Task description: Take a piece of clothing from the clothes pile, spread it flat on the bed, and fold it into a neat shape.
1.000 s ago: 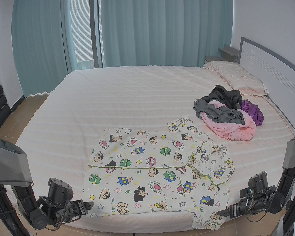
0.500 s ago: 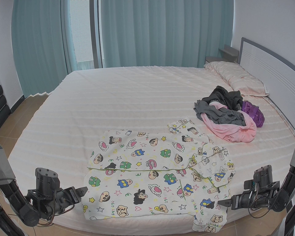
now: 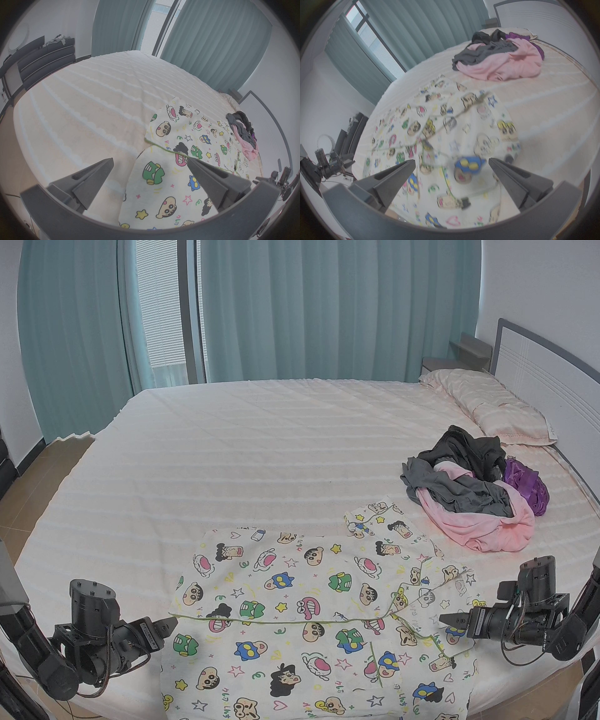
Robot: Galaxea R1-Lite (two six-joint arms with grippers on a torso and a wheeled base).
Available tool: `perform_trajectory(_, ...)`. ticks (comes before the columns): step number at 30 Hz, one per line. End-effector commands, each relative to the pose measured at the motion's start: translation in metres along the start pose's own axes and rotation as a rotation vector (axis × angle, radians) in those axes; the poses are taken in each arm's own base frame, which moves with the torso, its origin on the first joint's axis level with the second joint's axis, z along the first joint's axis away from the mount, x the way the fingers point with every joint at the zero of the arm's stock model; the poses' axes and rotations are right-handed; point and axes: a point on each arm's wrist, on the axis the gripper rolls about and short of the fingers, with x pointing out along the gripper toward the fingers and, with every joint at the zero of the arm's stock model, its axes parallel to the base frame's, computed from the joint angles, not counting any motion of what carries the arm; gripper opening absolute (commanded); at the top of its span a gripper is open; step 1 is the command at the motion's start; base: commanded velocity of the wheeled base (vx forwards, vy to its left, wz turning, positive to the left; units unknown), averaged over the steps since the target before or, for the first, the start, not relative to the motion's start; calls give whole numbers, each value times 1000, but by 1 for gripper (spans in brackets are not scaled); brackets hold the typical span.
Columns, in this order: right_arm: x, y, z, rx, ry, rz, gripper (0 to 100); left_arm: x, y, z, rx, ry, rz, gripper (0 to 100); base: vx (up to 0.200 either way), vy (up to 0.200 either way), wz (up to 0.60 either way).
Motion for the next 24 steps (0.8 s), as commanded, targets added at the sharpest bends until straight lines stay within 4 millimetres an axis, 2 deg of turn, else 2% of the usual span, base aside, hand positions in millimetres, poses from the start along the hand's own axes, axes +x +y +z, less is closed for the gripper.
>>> perform_trajectory(1, 7, 11, 24, 12, -93, 44, 100, 0, -1, -1, 4, 1, -6, 100, 0, 0, 0)
perform_trajectory(6, 30, 22, 63, 21, -142, 57, 100, -7, -3, -1, 7, -7, -48, 100, 0, 0, 0)
perform_trajectory(7, 32, 22, 64, 23, -139, 55, 100, -7, -4, -1, 7, -9, -54, 100, 0, 0, 0)
perform_trajectory(8, 43, 23, 77, 30, -141, 46, 100, -8, -5, -1, 7, -7, -77, 100, 0, 0, 0)
perform_trajectory(11, 63, 25, 91, 37, -133, 39, 100, -8, -7, 0, 8, -8, -89, 100, 0, 0, 0)
perform_trajectory(12, 63, 25, 91, 37, -133, 39, 100, -8, -7, 0, 8, -8, -89, 100, 0, 0, 0)
perform_trajectory(14, 81, 20, 106, 60, -130, 17, 100, -8, -11, -2, -8, 1, -110, 100, 0, 0, 0)
perform_trajectory(17, 91, 13, 114, 93, -110, -5, 100, -9, -16, -2, -59, -13, -135, 100, 0, 0, 0)
perform_trajectory(24, 103, 4, 120, 121, -95, -24, 100, -10, -16, -4, -64, -8, -147, 100, 0, 0, 0)
